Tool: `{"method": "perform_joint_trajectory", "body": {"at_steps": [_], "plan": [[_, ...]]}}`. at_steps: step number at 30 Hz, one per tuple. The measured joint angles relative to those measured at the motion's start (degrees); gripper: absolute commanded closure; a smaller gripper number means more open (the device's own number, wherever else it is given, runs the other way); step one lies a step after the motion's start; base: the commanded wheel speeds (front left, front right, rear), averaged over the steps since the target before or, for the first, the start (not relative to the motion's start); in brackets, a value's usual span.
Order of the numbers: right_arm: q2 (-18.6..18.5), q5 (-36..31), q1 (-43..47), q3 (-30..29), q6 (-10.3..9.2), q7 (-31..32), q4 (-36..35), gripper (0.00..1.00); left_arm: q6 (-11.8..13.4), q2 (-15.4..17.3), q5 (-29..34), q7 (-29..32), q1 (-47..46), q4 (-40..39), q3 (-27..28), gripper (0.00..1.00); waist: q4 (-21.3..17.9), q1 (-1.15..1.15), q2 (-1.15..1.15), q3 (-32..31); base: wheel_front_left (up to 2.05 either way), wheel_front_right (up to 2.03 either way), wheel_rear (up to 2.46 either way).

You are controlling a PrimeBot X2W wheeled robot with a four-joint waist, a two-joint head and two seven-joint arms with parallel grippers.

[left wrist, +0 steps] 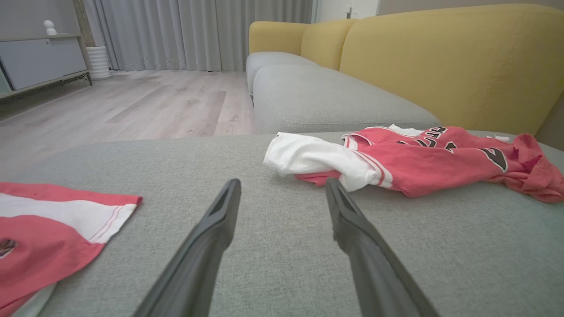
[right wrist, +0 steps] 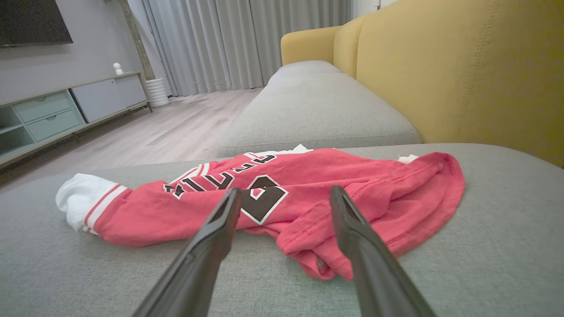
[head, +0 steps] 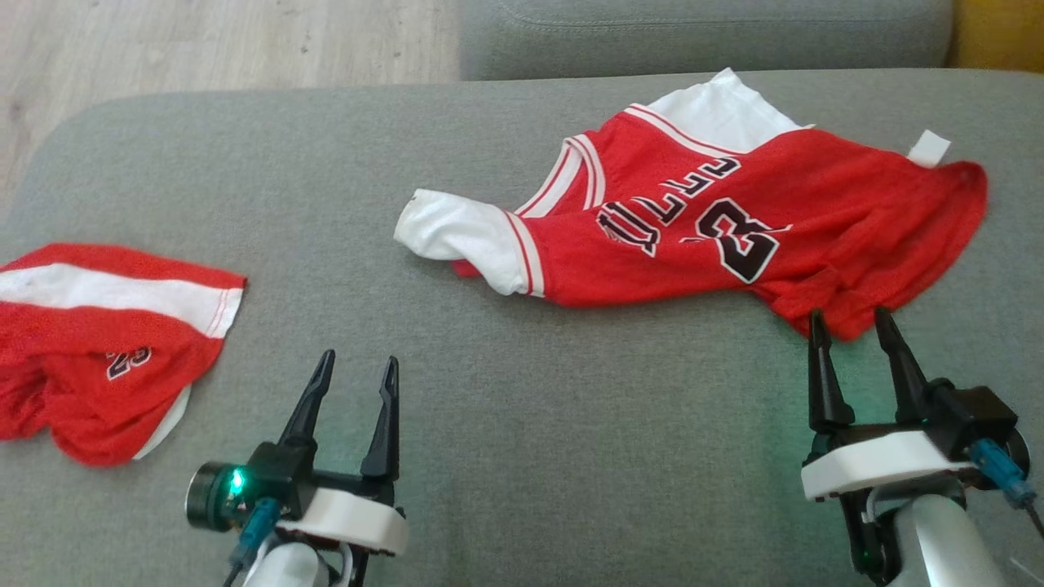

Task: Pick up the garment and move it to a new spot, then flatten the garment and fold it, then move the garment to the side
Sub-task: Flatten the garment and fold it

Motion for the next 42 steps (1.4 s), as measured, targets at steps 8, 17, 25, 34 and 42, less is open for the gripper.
{"method": "perform_joint_trajectory", "body": {"at_steps": [8, 17, 25, 34, 42], "plan": [[0.0, -0.4, -1.4, -0.2, 0.0, 0.0, 5.6, 0.0, -1.8, -1.5, 1.7, 0.0, -0.1, 0.3, 0.7, 0.0, 1.7, 0.0, 0.0, 1.3, 0.0, 0.0, 0.0], [0.0, -0.4, -7.2, -2.6, 0.0, 0.0, 18.3, 0.0, -3.5, -2.9, 2.8, 0.0, -0.6, 2.5, 1.7, 0.0, 3.9, 0.0, 0.0, 2.8, 0.0, 0.0, 0.0], [0.0, -0.8, -10.7, -4.6, 0.0, 0.0, 23.3, 0.0, -4.5, -4.0, 3.5, 0.0, -1.3, 2.8, 2.1, 0.0, 4.9, 0.0, 0.0, 4.2, 0.0, 0.0, 0.0], [-0.1, -0.6, -13.8, -4.4, 0.0, 0.0, 26.6, 1.0, -5.0, -4.3, 3.8, 0.0, -2.2, 3.2, 2.4, 0.0, 5.2, 0.01, 0.0, 5.0, 0.0, 0.0, 0.0], [-0.1, 2.6, -13.7, -0.1, 0.0, 0.0, 23.3, 1.0, -5.4, -4.5, 3.8, 0.0, -2.4, 3.7, 3.0, 0.0, 3.1, 0.0, 0.0, 3.6, 0.0, 0.0, 0.0]]}}
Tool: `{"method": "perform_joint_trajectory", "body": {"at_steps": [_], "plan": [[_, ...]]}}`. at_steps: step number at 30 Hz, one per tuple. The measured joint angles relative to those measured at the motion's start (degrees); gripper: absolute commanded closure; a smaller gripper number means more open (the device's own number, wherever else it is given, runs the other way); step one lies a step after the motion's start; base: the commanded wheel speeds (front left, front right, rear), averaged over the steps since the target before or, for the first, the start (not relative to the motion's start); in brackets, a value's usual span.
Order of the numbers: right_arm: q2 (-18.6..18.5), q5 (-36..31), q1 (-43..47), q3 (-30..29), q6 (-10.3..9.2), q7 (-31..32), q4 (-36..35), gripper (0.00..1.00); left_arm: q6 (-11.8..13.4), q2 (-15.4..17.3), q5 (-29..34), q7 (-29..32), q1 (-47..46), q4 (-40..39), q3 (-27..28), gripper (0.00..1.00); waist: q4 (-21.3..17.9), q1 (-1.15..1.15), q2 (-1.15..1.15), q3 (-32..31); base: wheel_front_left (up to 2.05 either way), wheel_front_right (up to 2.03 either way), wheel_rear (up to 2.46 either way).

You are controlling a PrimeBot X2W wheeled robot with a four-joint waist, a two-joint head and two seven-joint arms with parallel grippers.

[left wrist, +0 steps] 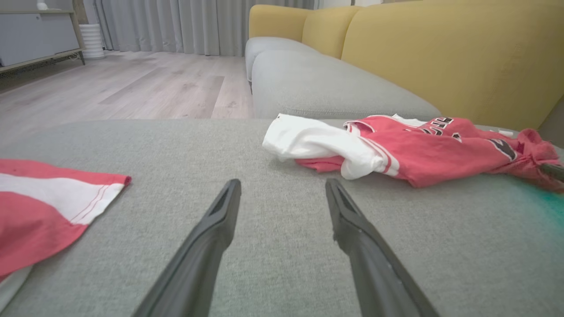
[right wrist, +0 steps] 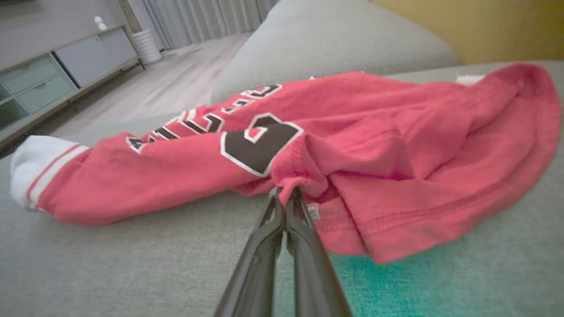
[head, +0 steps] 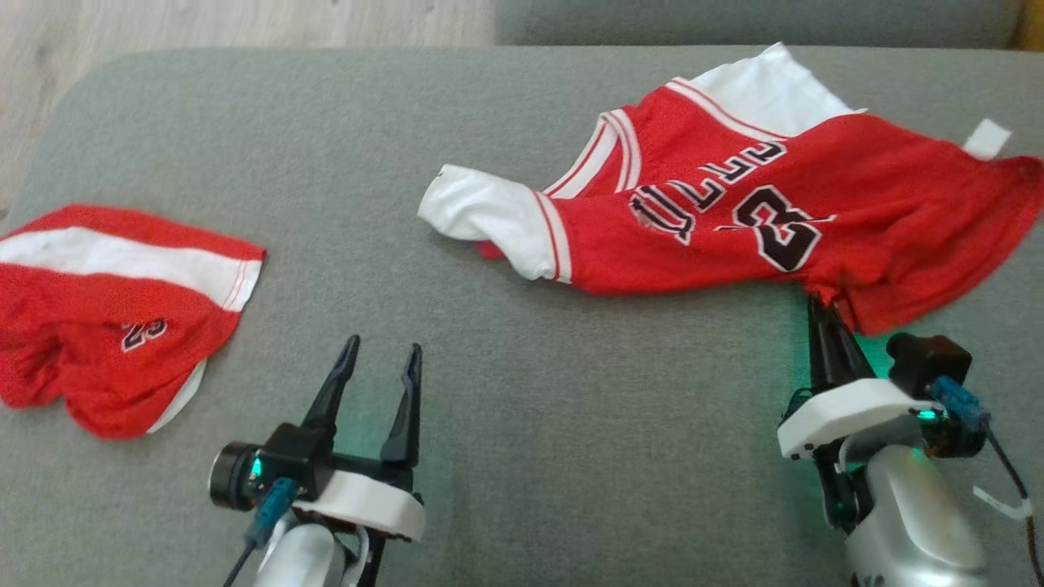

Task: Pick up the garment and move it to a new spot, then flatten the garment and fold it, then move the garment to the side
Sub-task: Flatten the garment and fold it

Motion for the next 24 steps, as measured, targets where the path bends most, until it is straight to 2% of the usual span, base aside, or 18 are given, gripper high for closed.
{"method": "perform_joint_trajectory", "body": {"at_steps": [4, 7, 13, 18, 24], "plan": [[0.0, 1.8, 3.2, 2.3, 0.0, 0.0, -5.4, 1.0, 0.1, 0.0, 0.0, 0.0, 0.1, 0.0, 0.9, 0.0, -2.2, 0.0, 0.0, -1.3, 0.0, 0.0, 0.0], [-1.5, 3.1, 7.0, 6.2, 0.0, 0.0, -10.0, 1.0, 0.2, 0.0, -0.1, 0.0, 0.3, -0.4, 1.0, 0.0, -5.0, 0.0, 0.0, -2.5, 0.0, 0.0, 0.0], [-5.2, 6.6, 11.5, 7.2, 0.0, 0.0, -17.3, 1.0, 0.6, -0.1, -0.3, 0.0, 1.5, -1.4, 1.3, 0.0, -8.8, 0.0, 0.0, -4.6, 0.0, 0.0, 0.0], [-7.8, 6.7, 14.7, 4.4, 0.0, 0.0, -20.6, 1.0, 0.8, -0.1, -1.0, 0.0, 2.1, -1.6, 1.1, 0.0, -10.5, 0.0, 0.0, -6.2, 0.0, 0.0, 0.0], [-7.5, 6.5, 18.8, -1.9, 0.0, 3.2, -22.8, 1.0, 0.8, -0.1, -1.1, 0.0, 2.5, -1.6, 0.5, 0.0, -10.3, -0.01, 0.0, -7.1, 0.0, 0.0, 0.0]]}}
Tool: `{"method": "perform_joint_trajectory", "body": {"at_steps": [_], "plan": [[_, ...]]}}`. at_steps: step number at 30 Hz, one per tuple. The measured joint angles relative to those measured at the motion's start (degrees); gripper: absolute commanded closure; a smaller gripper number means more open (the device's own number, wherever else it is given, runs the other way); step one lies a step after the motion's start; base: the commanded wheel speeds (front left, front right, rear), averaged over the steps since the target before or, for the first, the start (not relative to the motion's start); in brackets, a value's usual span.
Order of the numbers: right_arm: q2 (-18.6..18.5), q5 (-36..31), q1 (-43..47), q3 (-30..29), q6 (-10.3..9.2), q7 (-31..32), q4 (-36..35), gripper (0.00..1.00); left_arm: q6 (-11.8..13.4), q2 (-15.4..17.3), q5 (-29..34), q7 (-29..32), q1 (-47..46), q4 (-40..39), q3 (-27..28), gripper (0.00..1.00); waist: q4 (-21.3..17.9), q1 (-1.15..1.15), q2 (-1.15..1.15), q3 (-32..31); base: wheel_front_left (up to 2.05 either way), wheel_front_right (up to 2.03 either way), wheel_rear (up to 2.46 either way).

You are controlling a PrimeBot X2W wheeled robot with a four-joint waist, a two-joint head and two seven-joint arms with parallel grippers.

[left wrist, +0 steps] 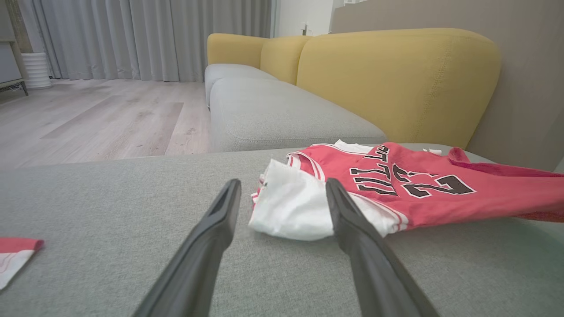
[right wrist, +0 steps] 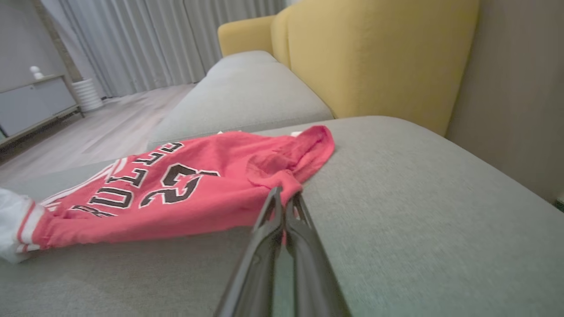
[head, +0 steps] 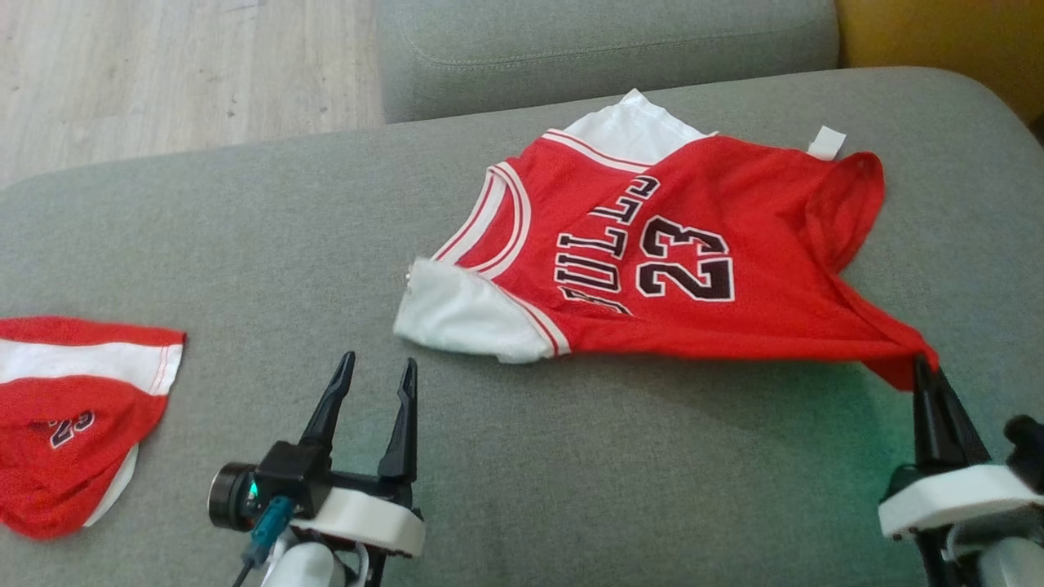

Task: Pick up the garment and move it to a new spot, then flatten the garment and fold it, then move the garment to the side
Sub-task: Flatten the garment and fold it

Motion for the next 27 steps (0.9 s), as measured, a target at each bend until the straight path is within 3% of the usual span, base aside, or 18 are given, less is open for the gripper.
{"method": "perform_joint_trajectory", "body": {"at_steps": [5, 14, 27], "plan": [[1.6, -2.1, 2.0, -4.1, 0.0, 2.8, -0.6, 1.0, 0.2, 0.0, 0.0, 0.0, 0.7, 0.0, -0.1, 0.0, 0.5, 0.0, 0.0, -0.3, 0.0, 0.0, 0.0], [2.2, -3.4, -2.3, -5.9, 0.0, 4.2, -0.9, 1.0, 0.2, 0.0, -0.4, 0.0, 1.1, 0.0, -0.5, 0.0, 1.5, 0.0, 0.0, 0.7, 0.0, 0.0, 0.0], [1.8, -11.0, -12.7, -15.5, 0.0, 5.0, 7.2, 1.0, 0.1, 0.0, -0.4, 0.0, -0.7, 0.1, -1.4, 0.0, 4.7, 0.01, 0.0, 3.7, 0.0, 0.0, 0.0]]}}
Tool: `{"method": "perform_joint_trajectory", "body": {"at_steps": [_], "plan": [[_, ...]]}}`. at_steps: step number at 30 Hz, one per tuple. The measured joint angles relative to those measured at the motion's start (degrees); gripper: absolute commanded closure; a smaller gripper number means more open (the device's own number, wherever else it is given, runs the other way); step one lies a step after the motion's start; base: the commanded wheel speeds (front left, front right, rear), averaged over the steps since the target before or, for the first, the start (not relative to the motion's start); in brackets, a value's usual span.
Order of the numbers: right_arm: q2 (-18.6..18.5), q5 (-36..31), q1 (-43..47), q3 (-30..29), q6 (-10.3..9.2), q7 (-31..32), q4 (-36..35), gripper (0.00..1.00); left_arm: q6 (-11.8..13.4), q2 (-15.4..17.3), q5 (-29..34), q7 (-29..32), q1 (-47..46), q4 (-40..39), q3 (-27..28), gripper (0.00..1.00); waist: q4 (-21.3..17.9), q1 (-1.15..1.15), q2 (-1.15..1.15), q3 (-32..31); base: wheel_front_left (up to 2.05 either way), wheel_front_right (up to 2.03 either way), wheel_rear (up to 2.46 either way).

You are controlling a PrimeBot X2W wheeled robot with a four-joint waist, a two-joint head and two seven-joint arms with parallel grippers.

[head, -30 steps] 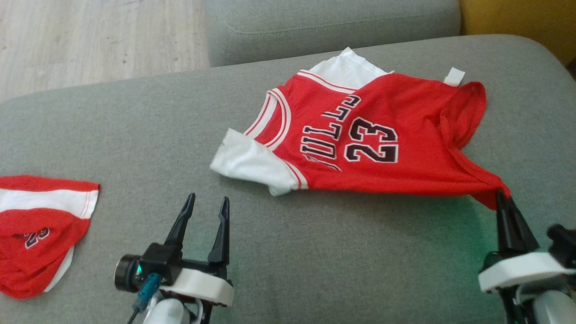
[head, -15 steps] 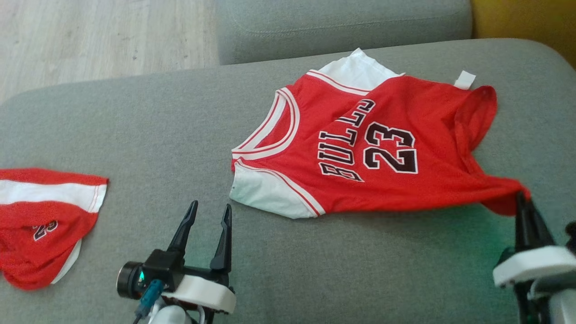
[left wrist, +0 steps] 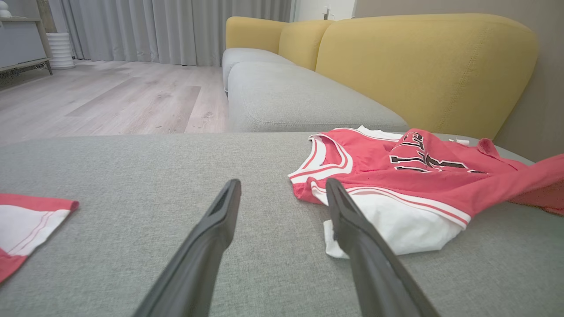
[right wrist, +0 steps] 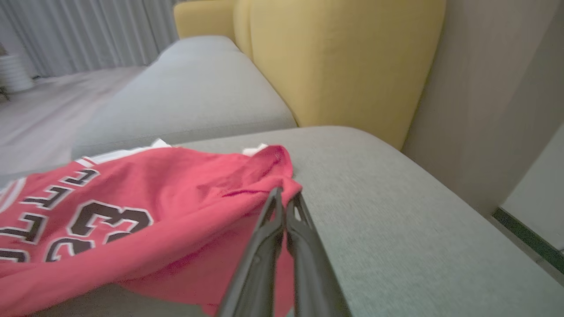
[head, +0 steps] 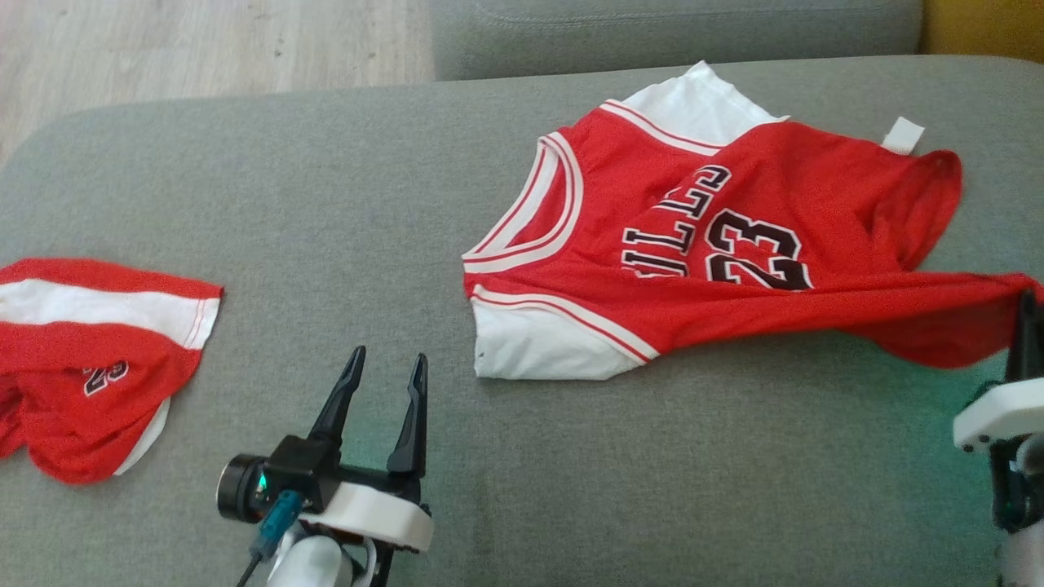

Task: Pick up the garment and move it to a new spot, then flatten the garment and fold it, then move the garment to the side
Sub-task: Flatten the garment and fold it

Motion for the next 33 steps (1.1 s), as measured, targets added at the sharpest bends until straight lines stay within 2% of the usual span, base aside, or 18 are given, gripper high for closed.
{"method": "perform_joint_trajectory", "body": {"at_steps": [1, 2, 3, 9, 15, 24, 29, 33], "plan": [[0.0, -0.9, -0.3, -1.1, 0.0, 0.4, 1.0, 0.76, 0.0, 0.0, 0.0, 0.0, -0.2, 0.0, 0.0, 0.0, 0.3, 0.0, 0.0, 0.2, 0.0, 0.0, 0.0], [0.0, -1.7, -0.5, -2.1, 0.0, 0.9, 2.1, 0.12, 0.0, 0.0, 0.0, 0.0, -0.4, 0.0, -0.1, 0.0, 0.6, 0.0, 0.0, 0.4, 0.0, 0.0, 0.0], [0.1, -2.2, -0.7, -2.9, 0.0, 1.2, 2.8, 0.0, 0.0, 0.0, 0.0, 0.0, -0.6, 0.0, -0.1, 0.0, 0.8, 0.01, 0.0, 0.5, 0.0, 0.0, 0.0], [1.4, -4.4, -0.8, -5.0, 0.0, -1.2, 2.9, 0.0, 0.0, 0.0, 0.0, 0.0, -0.7, 0.1, 0.2, 0.0, 0.5, 0.0, 0.0, 0.3, 0.0, 0.0, 0.0], [4.0, -4.7, 0.9, -5.4, 0.0, -4.8, -1.0, 0.0, 0.0, 0.0, 0.0, 0.0, -0.7, 0.0, 0.8, 0.0, -1.1, 0.0, 0.0, 0.0, 0.0, 0.0, 0.0], [6.0, 3.6, 8.8, 10.7, 0.0, -7.7, -8.2, 0.0, -1.0, 0.0, 0.0, 0.0, -0.6, -0.5, 1.6, 0.0, -2.7, -0.01, 0.0, -0.9, 0.0, 0.0, 0.0], [6.1, 5.9, 12.1, 13.8, 0.0, -8.1, -8.4, 0.0, -1.6, 0.0, -1.2, 0.0, -0.6, -0.5, 1.9, 0.0, -2.9, -0.01, 0.0, -0.8, 0.0, 0.0, 0.0], [6.0, 6.3, 11.7, 13.7, 0.0, -8.1, -9.8, 0.0, -3.5, 0.0, -1.1, 0.0, -0.6, 0.6, 1.5, 0.0, -3.1, -0.01, 0.0, -0.5, 0.0, 0.0, 0.0]]}}
